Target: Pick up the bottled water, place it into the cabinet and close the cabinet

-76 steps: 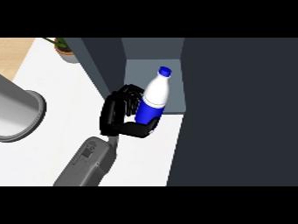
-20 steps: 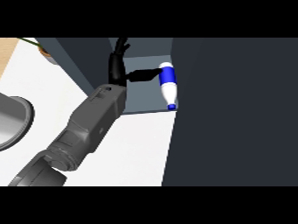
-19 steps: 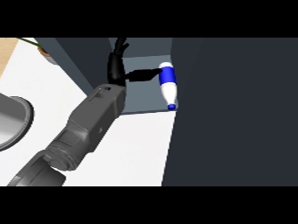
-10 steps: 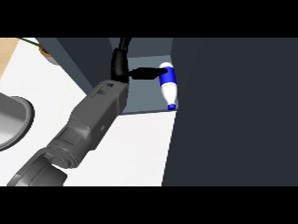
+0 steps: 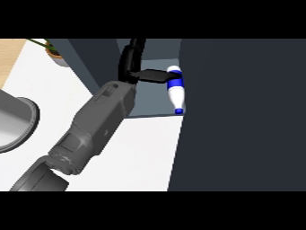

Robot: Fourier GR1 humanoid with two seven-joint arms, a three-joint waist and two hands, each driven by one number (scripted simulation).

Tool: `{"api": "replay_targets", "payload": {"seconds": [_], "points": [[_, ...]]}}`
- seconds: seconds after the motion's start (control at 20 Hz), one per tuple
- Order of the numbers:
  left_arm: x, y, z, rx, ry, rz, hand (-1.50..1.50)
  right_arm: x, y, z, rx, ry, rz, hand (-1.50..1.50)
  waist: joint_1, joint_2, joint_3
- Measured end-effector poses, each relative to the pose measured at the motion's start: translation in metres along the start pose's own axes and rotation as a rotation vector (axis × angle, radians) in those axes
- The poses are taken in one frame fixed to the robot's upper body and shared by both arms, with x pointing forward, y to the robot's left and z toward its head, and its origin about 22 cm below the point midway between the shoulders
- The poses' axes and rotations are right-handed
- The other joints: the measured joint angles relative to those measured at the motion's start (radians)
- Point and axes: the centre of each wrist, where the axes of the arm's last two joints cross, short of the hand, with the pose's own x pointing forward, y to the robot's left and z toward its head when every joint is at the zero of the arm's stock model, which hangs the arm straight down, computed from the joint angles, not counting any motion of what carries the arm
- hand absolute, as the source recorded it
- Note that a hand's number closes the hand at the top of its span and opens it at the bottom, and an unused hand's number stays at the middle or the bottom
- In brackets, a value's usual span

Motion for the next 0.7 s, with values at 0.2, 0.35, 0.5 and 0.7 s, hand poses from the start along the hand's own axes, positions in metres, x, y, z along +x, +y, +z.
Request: {"api": "replay_targets", "payload": {"seconds": [0.2,0.35,0.5,0.7], "points": [[-0.003,-0.004,0.012,-0.019,0.003,0.076,-1.50,0.000,-0.001,-0.001,-0.004,0.001,0.004,-1.50,0.013,-0.006,0.000],[-0.005,-0.010,0.024,-0.035,0.010,0.118,-1.50,0.000,0.001,0.002,-0.001,0.008,-0.003,-1.50,0.025,-0.011,0.000],[-0.007,-0.011,0.039,-0.052,0.023,0.148,1.50,0.000,-0.001,0.001,-0.005,0.014,0.012,-1.50,0.047,-0.015,0.000],[-0.005,-0.008,0.063,-0.066,0.040,0.175,1.50,0.003,-0.001,-0.003,0.005,0.022,0.020,-1.50,0.067,-0.020,0.000]]}}
